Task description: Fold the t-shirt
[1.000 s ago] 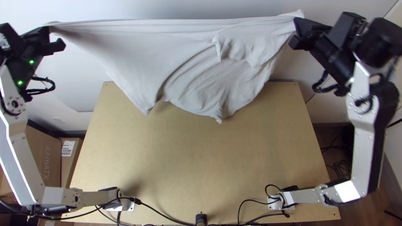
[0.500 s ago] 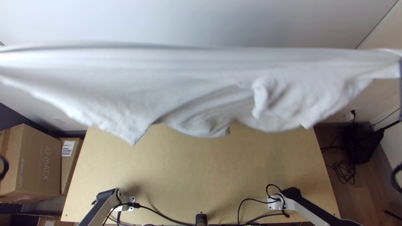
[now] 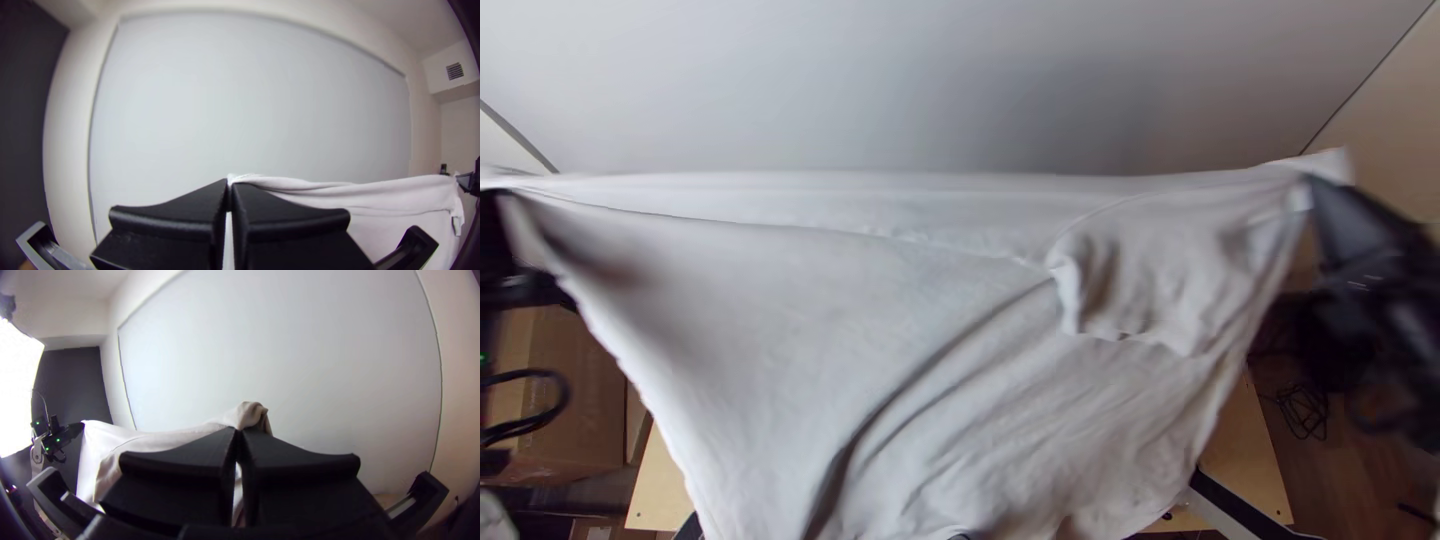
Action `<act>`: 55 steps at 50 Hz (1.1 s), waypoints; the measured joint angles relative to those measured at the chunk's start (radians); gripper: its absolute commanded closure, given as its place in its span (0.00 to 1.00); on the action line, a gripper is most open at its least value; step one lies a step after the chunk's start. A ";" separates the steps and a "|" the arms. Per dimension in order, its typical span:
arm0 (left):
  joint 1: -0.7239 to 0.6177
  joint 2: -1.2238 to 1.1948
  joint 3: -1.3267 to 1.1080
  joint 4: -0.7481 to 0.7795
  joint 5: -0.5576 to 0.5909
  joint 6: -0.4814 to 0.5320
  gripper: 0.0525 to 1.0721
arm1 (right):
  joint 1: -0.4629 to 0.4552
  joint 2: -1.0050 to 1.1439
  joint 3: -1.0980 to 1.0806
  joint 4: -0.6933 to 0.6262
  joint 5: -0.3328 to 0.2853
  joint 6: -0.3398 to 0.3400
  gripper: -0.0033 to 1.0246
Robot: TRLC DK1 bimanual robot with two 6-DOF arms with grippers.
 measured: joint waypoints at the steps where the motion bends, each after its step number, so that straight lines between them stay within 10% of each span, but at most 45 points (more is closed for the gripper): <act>1: -0.014 -0.011 -0.056 0.001 0.000 -0.003 0.98 | 0.005 -0.006 -0.043 0.002 0.000 0.008 0.98; 23: -0.063 0.059 -1.025 0.294 0.129 0.050 0.98 | -0.048 0.081 -0.971 0.375 -0.132 0.121 0.97; 55: -0.058 0.866 -0.572 0.473 0.132 0.059 0.97 | -0.179 0.866 -0.544 0.548 -0.154 0.124 0.97</act>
